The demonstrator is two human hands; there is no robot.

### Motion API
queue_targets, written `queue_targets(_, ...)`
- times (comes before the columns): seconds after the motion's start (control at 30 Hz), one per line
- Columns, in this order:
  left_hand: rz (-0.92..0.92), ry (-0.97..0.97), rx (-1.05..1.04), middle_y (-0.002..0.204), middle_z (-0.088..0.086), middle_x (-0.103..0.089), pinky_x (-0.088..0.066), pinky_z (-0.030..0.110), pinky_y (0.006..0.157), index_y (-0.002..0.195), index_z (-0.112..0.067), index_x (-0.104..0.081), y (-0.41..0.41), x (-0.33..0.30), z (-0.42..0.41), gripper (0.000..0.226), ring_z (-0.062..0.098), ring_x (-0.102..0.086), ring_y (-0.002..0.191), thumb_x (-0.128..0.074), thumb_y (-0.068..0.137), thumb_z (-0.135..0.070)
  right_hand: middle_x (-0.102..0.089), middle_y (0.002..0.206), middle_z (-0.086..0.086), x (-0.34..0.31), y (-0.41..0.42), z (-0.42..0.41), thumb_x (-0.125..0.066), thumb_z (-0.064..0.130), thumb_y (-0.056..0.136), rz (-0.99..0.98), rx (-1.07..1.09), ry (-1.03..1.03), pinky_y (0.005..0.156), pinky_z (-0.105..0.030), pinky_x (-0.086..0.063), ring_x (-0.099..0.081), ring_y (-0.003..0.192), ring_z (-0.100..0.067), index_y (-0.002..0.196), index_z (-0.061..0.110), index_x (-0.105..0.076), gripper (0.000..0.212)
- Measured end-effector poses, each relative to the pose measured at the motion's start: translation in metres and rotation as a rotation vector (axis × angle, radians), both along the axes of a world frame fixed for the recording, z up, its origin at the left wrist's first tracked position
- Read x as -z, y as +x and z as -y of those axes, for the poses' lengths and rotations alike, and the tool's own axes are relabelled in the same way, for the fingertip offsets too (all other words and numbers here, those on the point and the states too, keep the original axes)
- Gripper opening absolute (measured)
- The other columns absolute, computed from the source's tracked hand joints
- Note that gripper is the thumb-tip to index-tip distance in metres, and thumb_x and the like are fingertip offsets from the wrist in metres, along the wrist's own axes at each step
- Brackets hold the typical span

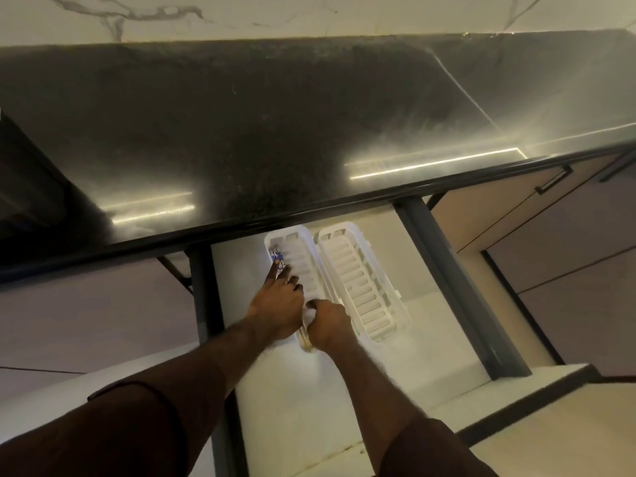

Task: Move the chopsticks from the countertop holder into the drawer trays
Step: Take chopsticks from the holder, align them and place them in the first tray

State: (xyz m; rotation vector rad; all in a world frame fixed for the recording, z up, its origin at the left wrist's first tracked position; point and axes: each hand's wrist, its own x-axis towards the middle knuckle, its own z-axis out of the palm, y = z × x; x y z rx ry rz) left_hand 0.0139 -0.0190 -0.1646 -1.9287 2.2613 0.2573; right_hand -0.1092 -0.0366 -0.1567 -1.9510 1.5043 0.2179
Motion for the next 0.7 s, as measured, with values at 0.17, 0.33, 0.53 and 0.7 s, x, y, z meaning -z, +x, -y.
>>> queue_targets(0.17,0.000,-0.067,-0.102,0.156,0.014,-0.030,0.016,0.050,0.110,0.145,-0.010,-0.036,0.001,-0.042,-0.018,0.057,0.033,-0.011,0.148,-0.048,0.096,-0.037,-0.063,0.130,-0.006,-0.056,-0.015,-0.001,-0.054,0.015,0.092,0.131,0.053,-0.128,0.099,-0.029,-0.044,-0.060,0.116,-0.025,0.125,0.016,-0.063,0.034)
queue_targets(0.33,-0.153,-0.267,-0.245,0.159,0.012,-0.023,0.008,0.046,0.115,0.148,-0.013,-0.029,-0.002,-0.117,-0.043,0.054,0.030,-0.011,0.148,-0.044,0.097,-0.026,-0.067,0.125,-0.002,-0.139,-0.020,-0.019,-0.060,0.020,0.094,0.262,0.067,-0.304,0.100,-0.028,-0.047,-0.063,0.109,-0.020,0.121,0.019,-0.066,0.028)
queue_targets(0.53,-0.335,-0.532,-0.309,0.160,0.010,-0.020,-0.007,0.040,0.118,0.150,-0.010,-0.023,0.004,-0.222,-0.089,0.056,0.026,-0.012,0.148,-0.042,0.099,-0.020,-0.072,0.113,-0.003,-0.251,-0.011,-0.064,-0.063,0.017,0.093,0.559,0.058,-0.481,0.091,-0.030,-0.055,-0.067,0.099,-0.015,0.115,0.015,-0.069,0.023)
queue_targets(0.7,-0.404,-0.710,-0.330,0.159,0.012,-0.021,-0.012,0.035,0.118,0.150,-0.010,-0.024,0.043,-0.293,-0.131,0.056,0.025,-0.016,0.148,-0.043,0.099,-0.019,-0.074,0.102,0.004,-0.321,0.028,-0.096,-0.063,0.020,0.092,0.703,-0.003,-0.591,0.093,-0.035,-0.053,-0.065,0.100,-0.015,0.107,0.019,-0.073,0.018)
